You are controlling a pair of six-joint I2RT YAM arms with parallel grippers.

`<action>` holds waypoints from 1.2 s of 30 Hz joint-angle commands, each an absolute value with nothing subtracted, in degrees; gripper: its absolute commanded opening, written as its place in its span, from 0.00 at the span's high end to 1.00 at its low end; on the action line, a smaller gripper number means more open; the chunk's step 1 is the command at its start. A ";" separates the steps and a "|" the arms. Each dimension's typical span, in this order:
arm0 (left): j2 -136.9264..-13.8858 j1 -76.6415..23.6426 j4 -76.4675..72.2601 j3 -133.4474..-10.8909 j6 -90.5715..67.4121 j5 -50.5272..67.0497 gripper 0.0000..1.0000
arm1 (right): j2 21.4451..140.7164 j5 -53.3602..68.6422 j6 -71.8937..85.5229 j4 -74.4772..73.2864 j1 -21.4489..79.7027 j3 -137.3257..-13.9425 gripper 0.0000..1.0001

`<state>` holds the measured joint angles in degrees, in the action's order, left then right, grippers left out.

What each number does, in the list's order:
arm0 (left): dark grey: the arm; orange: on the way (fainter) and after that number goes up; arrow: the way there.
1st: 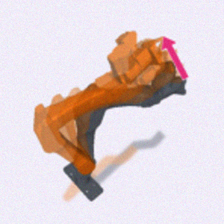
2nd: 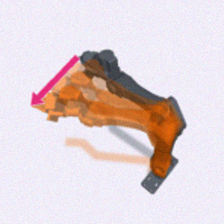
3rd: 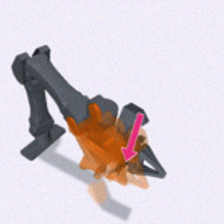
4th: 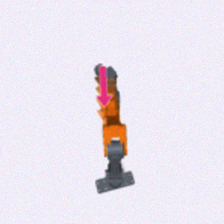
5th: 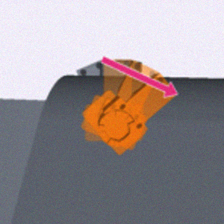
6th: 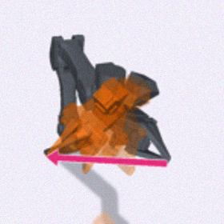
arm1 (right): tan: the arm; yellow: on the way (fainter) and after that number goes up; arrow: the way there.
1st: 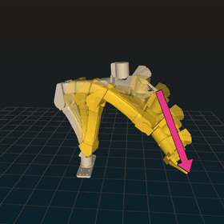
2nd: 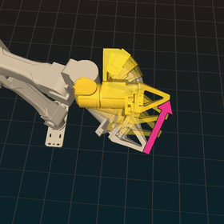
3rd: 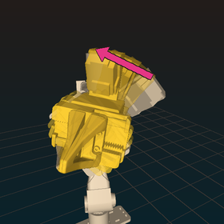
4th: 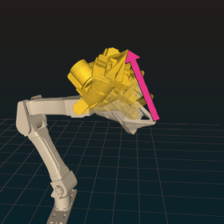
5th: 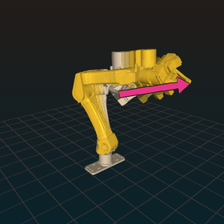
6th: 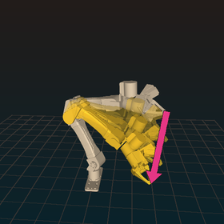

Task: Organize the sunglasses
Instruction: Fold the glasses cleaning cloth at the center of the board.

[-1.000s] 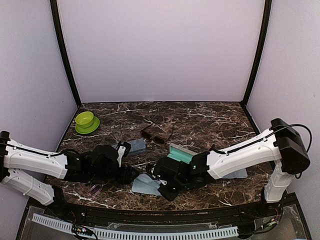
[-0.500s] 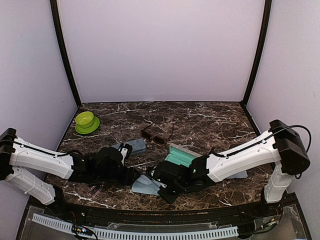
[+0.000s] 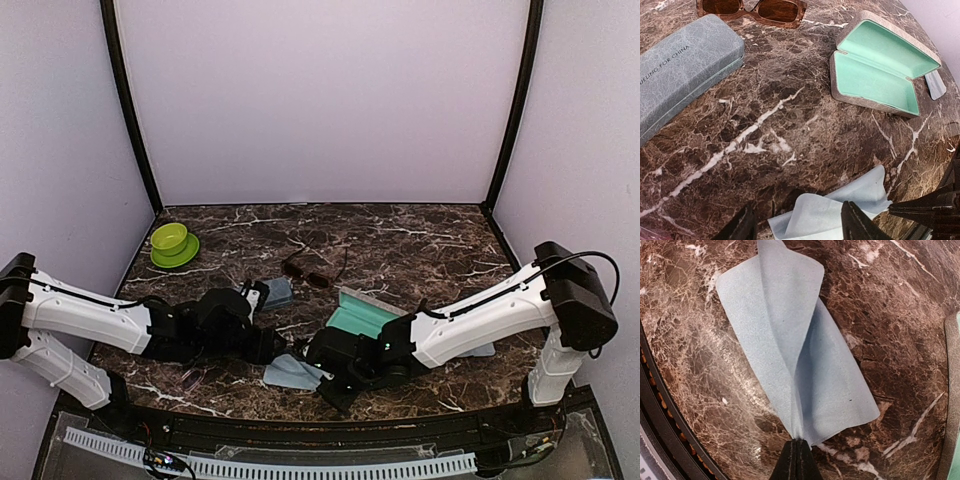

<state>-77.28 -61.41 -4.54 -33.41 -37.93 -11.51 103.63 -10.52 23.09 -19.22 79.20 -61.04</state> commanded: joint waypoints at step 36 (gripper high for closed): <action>-75.13 -61.77 2.20 -34.85 -36.36 -11.79 0.40 | 103.67 -9.41 25.82 -15.23 80.86 -60.13 0.87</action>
